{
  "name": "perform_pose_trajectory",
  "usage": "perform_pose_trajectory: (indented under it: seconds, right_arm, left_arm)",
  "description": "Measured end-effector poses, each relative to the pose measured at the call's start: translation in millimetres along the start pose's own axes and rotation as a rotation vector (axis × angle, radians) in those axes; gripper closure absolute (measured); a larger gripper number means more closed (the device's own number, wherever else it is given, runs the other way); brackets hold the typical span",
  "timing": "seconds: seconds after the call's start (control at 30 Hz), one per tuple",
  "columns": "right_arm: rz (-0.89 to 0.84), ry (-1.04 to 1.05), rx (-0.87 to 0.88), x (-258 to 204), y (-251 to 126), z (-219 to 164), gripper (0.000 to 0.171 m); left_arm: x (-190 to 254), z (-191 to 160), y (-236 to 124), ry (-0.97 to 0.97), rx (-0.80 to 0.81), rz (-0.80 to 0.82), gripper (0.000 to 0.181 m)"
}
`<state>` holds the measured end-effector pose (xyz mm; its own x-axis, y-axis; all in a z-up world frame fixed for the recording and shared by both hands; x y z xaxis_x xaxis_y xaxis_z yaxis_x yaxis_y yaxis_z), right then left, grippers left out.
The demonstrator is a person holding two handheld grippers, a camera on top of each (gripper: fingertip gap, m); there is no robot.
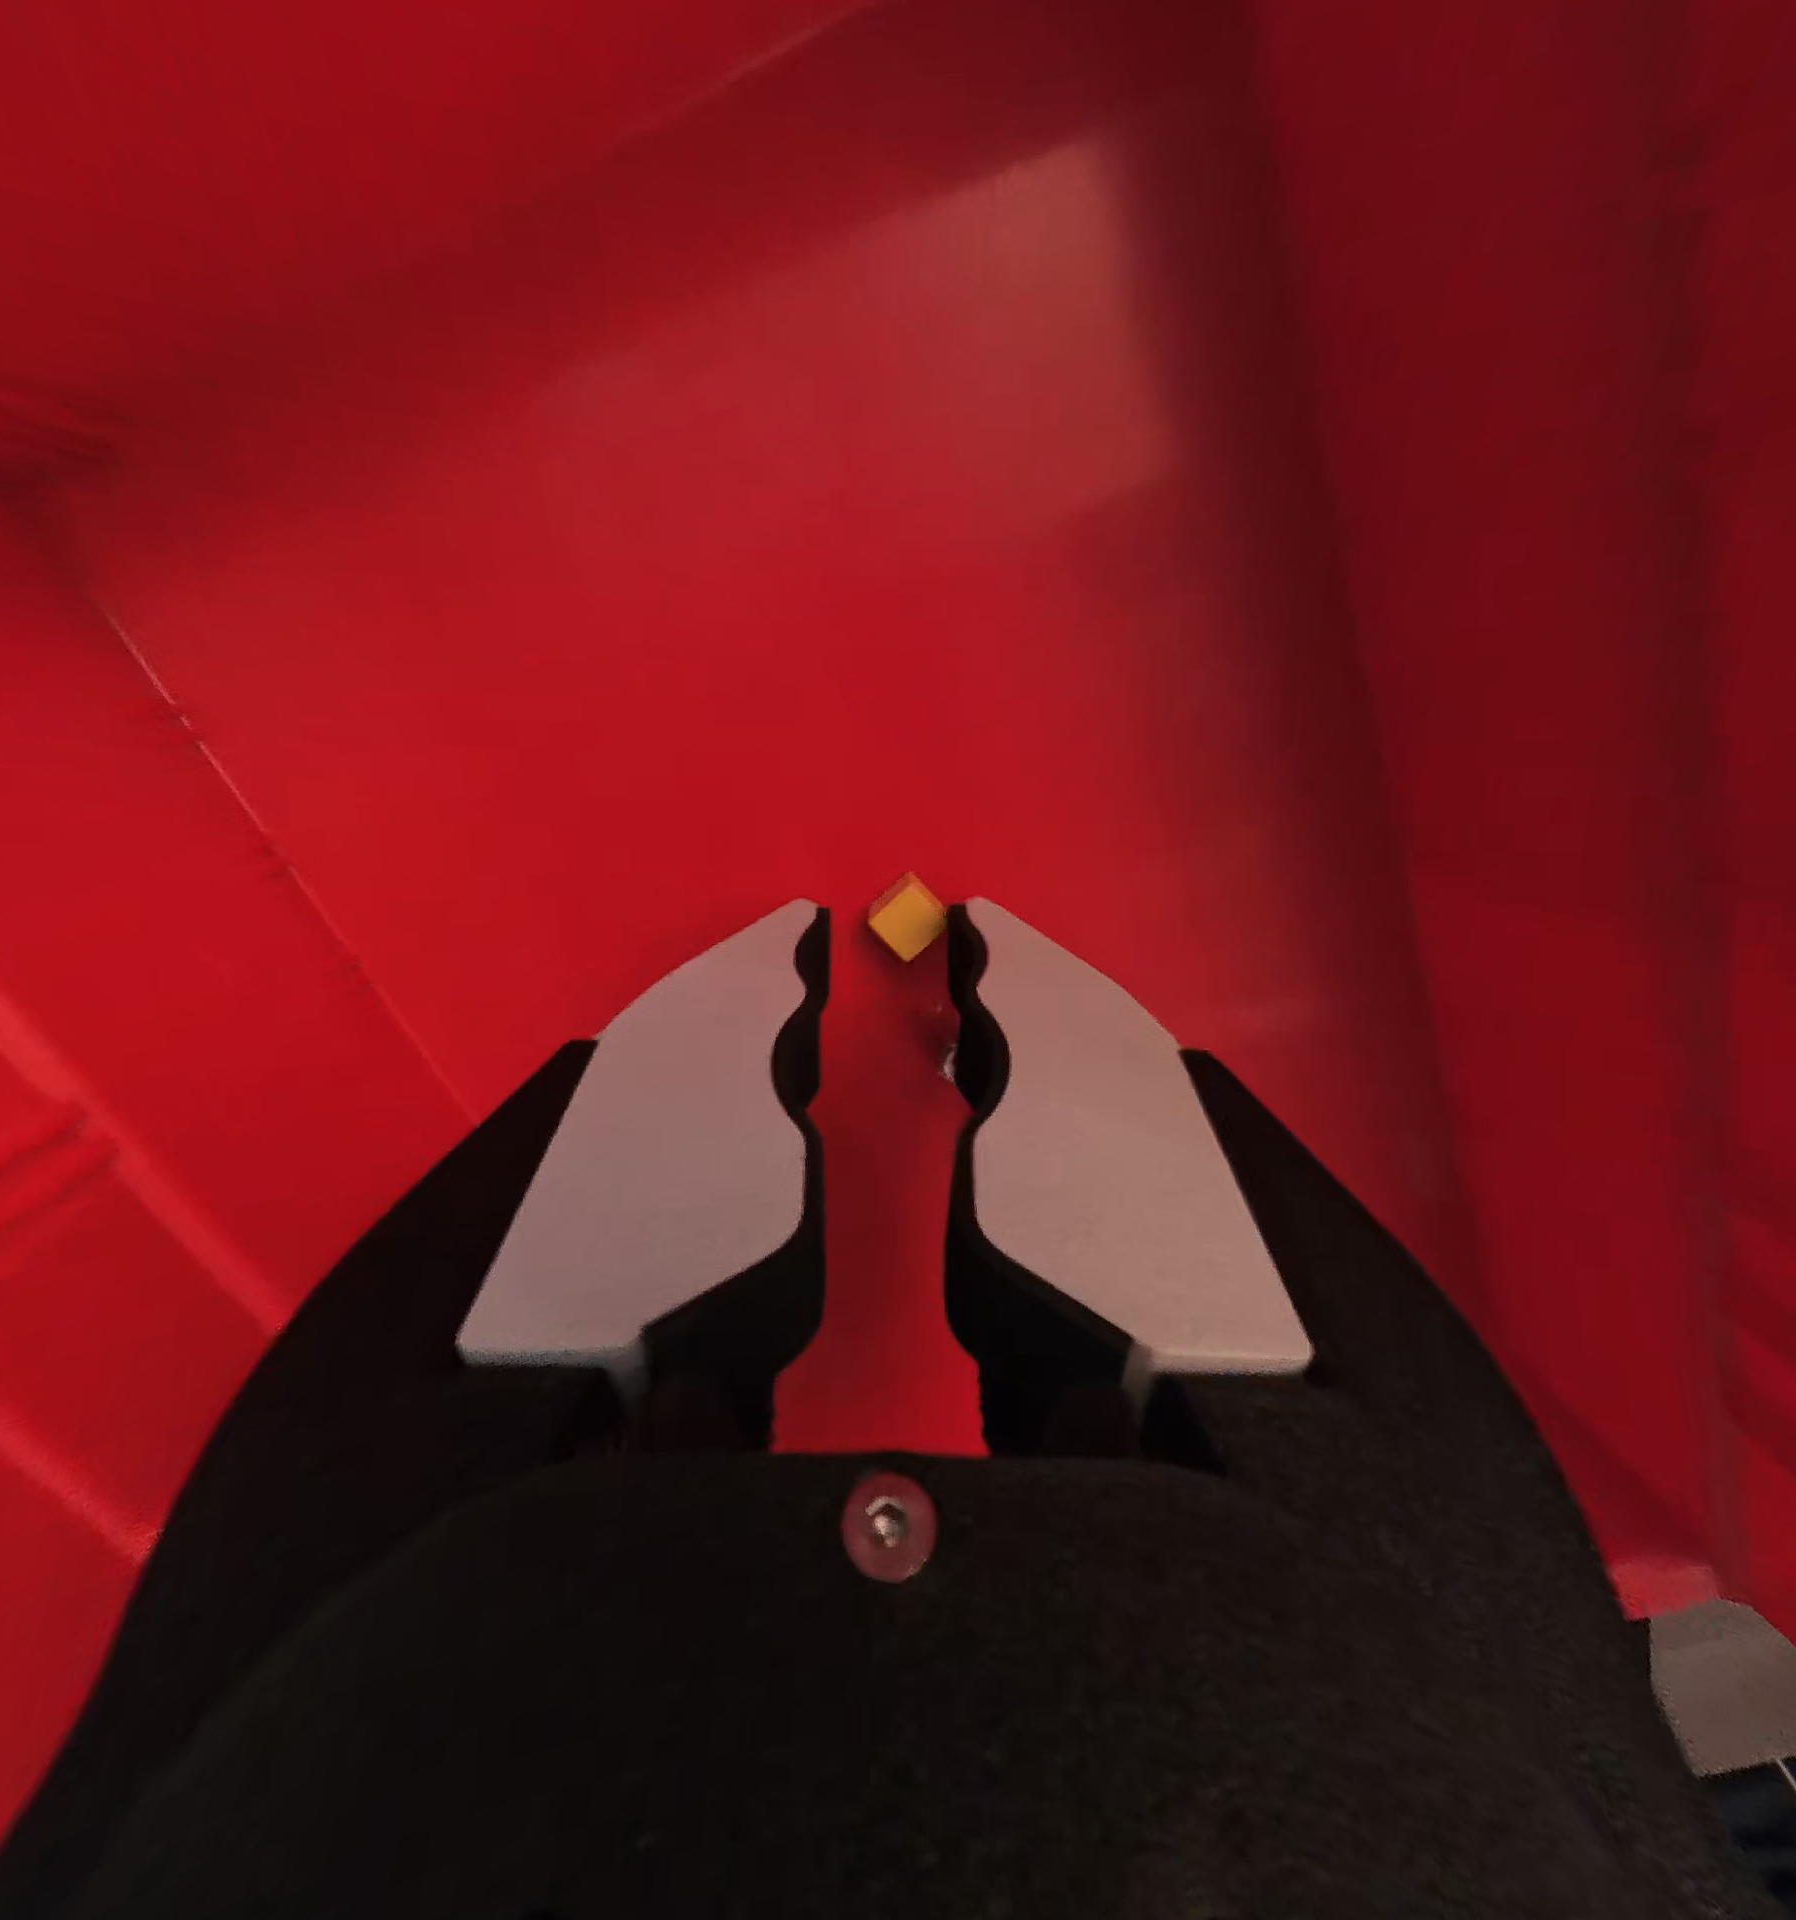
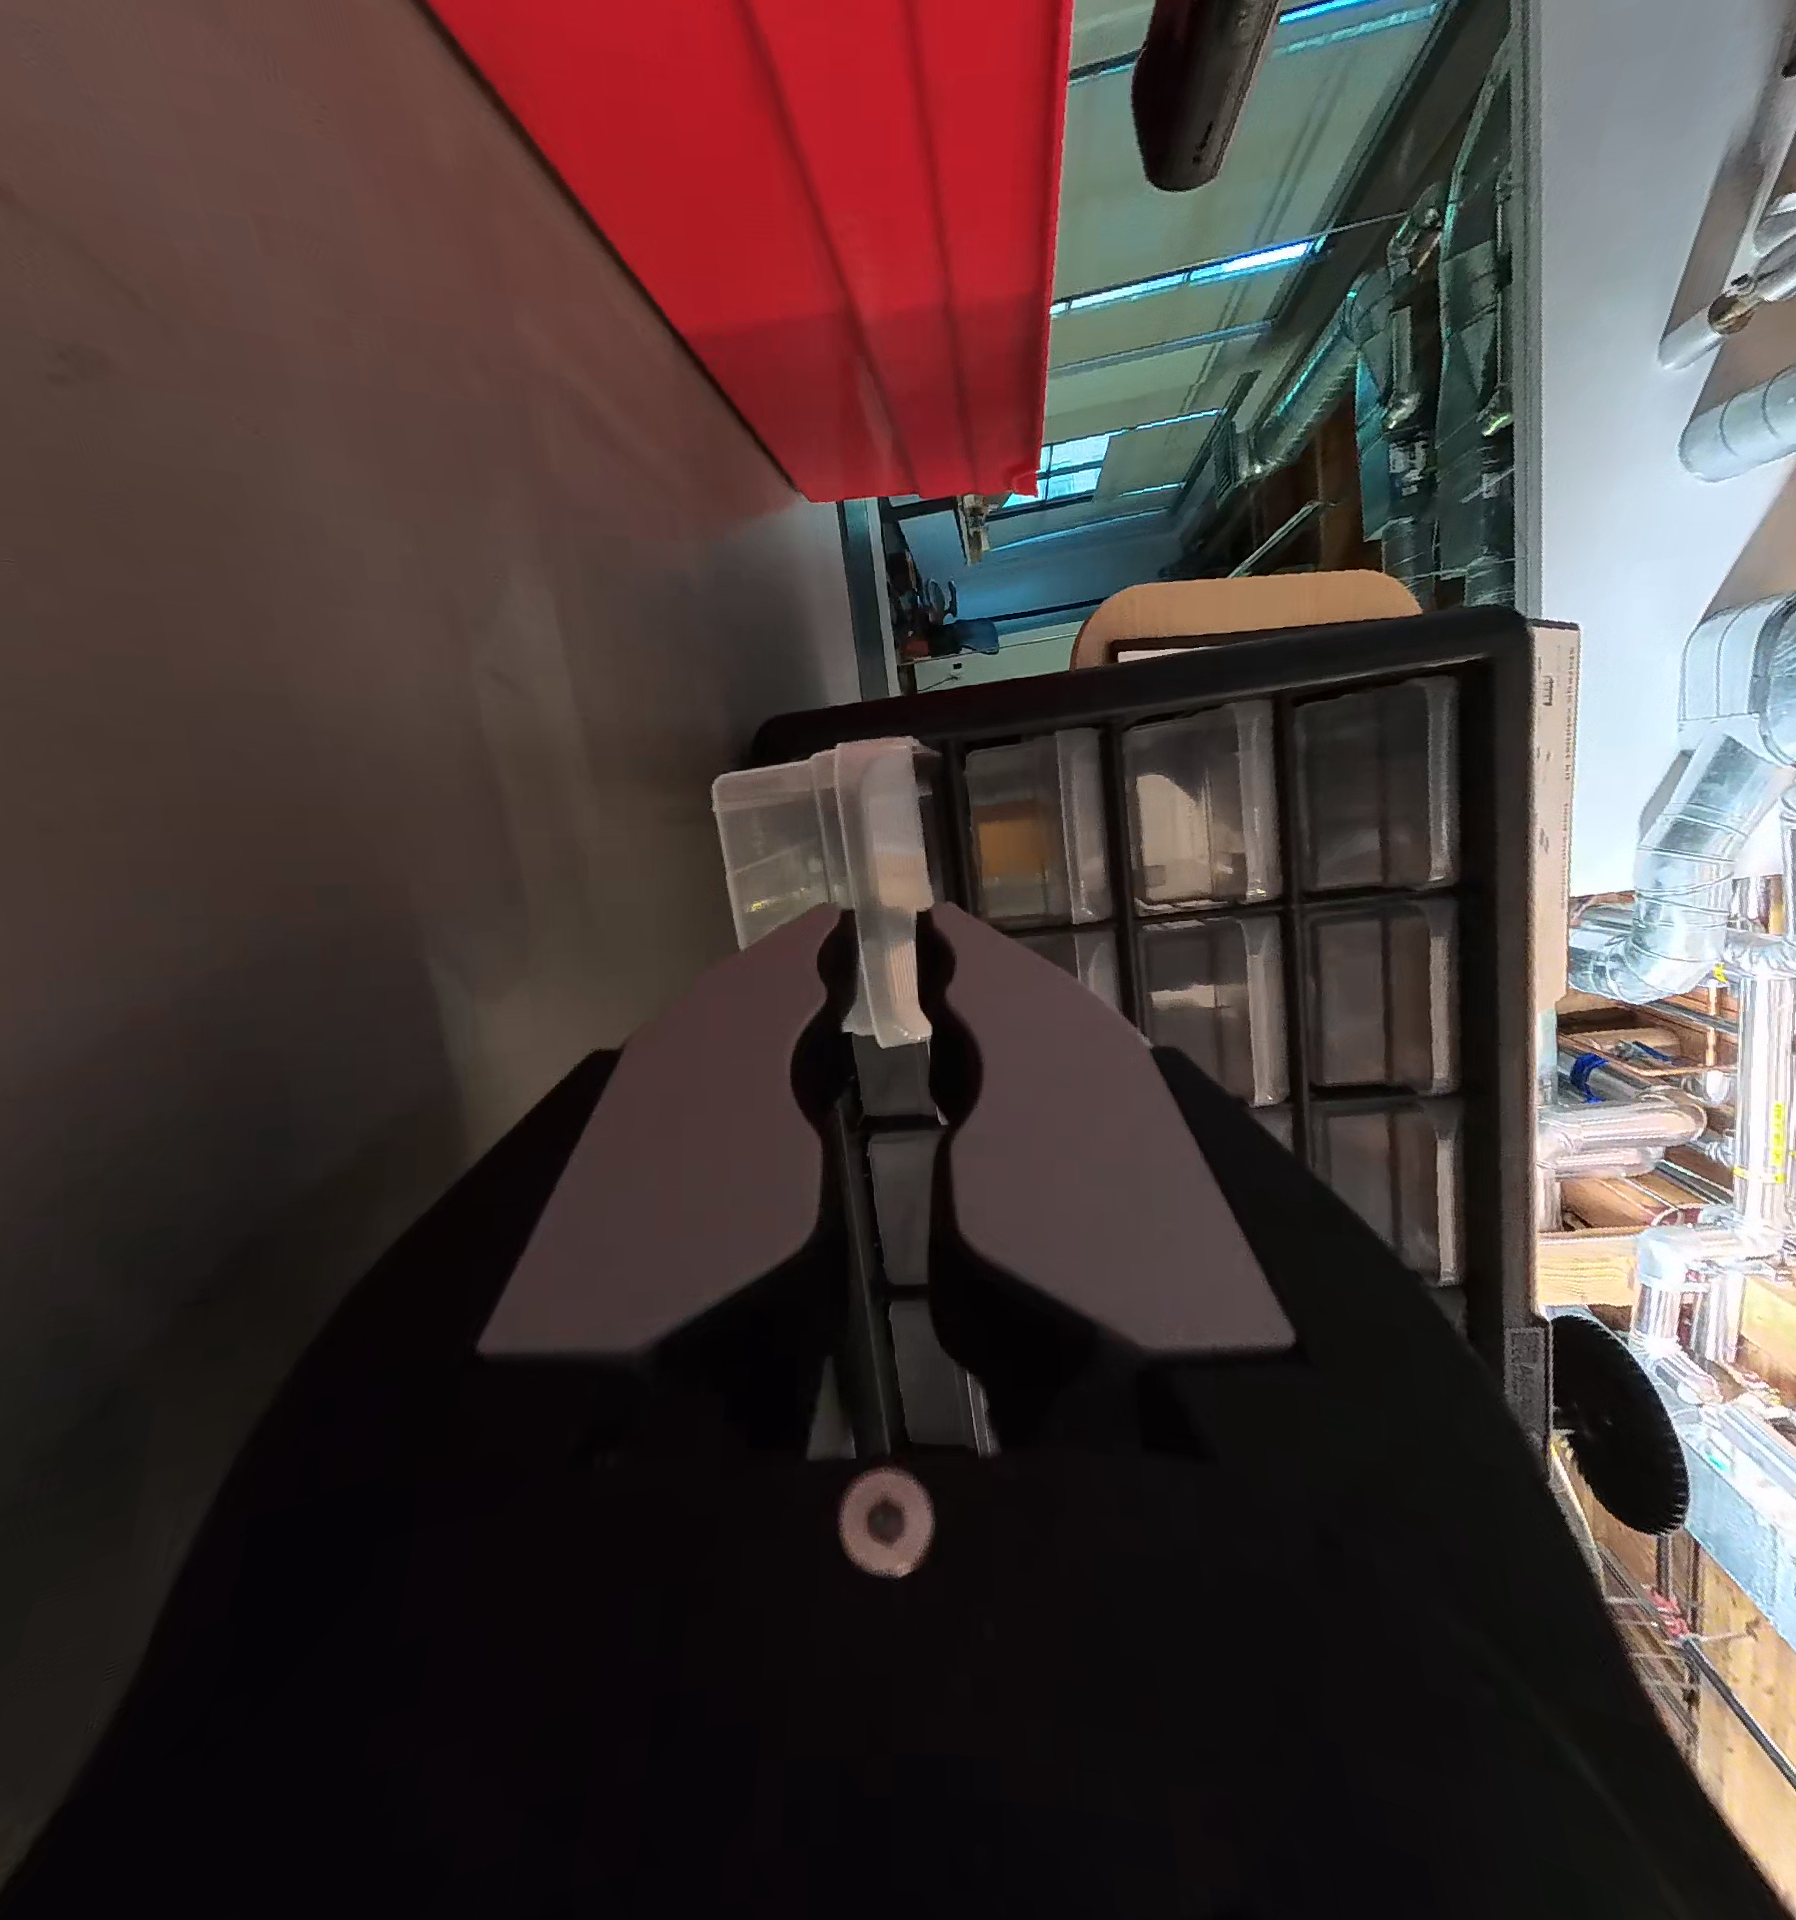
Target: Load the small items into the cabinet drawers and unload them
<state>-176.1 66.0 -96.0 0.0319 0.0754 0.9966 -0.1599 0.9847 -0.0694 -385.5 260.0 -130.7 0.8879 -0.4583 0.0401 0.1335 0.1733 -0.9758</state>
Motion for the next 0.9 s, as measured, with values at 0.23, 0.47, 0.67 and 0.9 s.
perform_pose_trajectory:
  seconds: [0.23, 0.47, 0.67, 0.9]
  right_arm:
    - [0.007, 0.007, 0.008, -0.1, 0.4, 0.3, 0.159]
    - [0.012, 0.018, 0.010, -0.4, 2.1, -1.2, 0.159]
    - [0.021, 0.039, 0.019, 0.2, 3.0, -3.3, 0.159]
    - [0.031, 0.062, 0.030, -0.3, 2.5, -4.4, 0.159]
  left_arm:
    - [-0.9, 3.1, -1.1, 0.039, 0.019, 0.031, 0.167]
    - [90.1, -5.4, -102.5, 0.198, 0.240, -0.293, 0.167]
    - [233.2, -40.0, -114.1, 0.622, 0.337, -0.300, 0.167]
    - [270.9, -24.7, -56.7, 0.827, 0.096, -0.034, 0.167]
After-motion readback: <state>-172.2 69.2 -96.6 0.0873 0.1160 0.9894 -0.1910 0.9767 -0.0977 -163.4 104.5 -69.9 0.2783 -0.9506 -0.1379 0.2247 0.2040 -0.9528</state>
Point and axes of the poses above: each gripper's, where its closed fingertips meet, y out along the fingers, z out of its top, x = y × z across the jaws, the point moved 2 cm from there along -y, back along the fingers, and after that the axes turned 8 degrees about -y, right-handed, at the moved point
